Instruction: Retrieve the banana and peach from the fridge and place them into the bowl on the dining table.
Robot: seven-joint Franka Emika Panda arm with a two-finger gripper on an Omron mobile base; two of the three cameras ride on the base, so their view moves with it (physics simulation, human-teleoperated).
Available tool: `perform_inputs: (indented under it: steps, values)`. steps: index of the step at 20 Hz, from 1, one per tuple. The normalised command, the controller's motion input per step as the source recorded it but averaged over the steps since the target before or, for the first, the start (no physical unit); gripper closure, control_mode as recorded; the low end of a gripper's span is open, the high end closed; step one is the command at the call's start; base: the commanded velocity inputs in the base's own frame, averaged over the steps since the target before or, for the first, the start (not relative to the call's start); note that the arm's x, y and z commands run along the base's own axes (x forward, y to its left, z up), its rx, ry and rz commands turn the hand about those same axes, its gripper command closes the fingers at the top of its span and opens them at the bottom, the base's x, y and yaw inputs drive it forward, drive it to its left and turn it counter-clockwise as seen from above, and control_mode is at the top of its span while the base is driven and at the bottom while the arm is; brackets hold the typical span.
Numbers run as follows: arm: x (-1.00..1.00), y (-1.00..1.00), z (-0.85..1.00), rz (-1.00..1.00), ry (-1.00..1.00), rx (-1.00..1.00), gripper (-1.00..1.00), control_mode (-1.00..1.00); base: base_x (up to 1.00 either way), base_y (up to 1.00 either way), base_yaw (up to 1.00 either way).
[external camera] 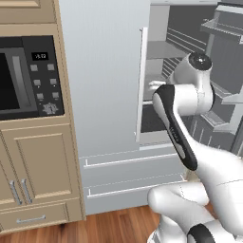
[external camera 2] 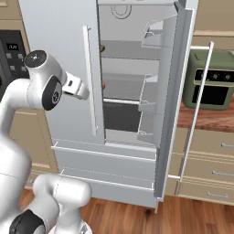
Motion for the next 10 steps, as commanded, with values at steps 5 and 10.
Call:
perform_inputs:
  steps: [5, 10]
  values:
    - [0.62, 0.4, -0.06, 0.0, 0.0, -0.01, -1.0, -1.0, 0.0, 0.0, 0.0]
    - [0.63, 0.0, -0.07, 0.0, -0.02, 0.0, -1.0, -1.0, 0.0, 0.0, 0.0]
